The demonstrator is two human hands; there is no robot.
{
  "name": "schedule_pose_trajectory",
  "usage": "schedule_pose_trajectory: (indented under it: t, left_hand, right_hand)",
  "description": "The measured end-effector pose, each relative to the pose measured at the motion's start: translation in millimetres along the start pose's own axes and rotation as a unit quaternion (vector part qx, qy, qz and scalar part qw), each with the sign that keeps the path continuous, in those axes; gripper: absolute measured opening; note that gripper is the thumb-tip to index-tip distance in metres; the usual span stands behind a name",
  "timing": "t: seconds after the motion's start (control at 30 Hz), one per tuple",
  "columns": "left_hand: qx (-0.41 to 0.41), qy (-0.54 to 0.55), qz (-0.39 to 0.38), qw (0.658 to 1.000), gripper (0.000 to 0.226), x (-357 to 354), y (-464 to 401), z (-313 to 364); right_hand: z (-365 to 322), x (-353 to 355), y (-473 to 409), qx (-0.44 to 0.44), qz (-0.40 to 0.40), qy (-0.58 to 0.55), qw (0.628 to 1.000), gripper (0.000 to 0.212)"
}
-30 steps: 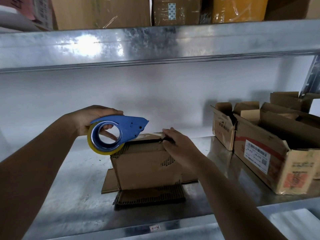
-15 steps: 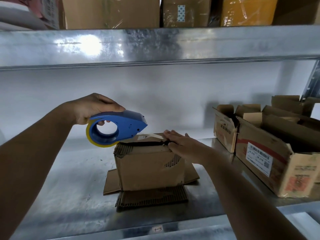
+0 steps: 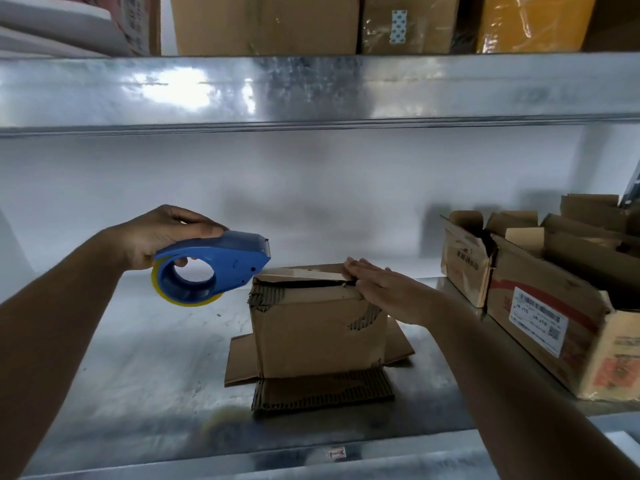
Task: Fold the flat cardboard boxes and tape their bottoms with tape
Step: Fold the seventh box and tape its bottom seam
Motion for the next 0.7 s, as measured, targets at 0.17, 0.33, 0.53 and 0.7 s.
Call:
schedule_pose_trajectory:
  t: [0.17,0.33,0.53,0.7]
  left_hand:
    - [-0.002,0.051,0.011,0.999,0.095,-6,-1,-14]
    - [0.001,0.069,0.014,0.998,0.096,-7,2,-26]
    - [-0.006,0.097,0.015,0.995,0.096,-9,5,-33]
    - [-0.013,0.101,0.008,0.995,0.096,-9,10,-37]
  right_hand:
    - [-12,10,3,-0.025,0.008,-0.039,0.999,0.091]
    - [-59,18,6,-0.024,0.079,0.073,0.994,0.109]
    - [-94,-10,-12,-0.038,0.108,0.138,0.984,0.129]
    - [-81,-19,-17,-0.045,0.106,0.163,0.980,0.134]
Point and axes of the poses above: each hand's wrist, its own y-axis away from the middle knuckle, its own x-axis out of the back of the hand, z = x × y, the point moved 7 cm from there along -y, towards the middle knuckle
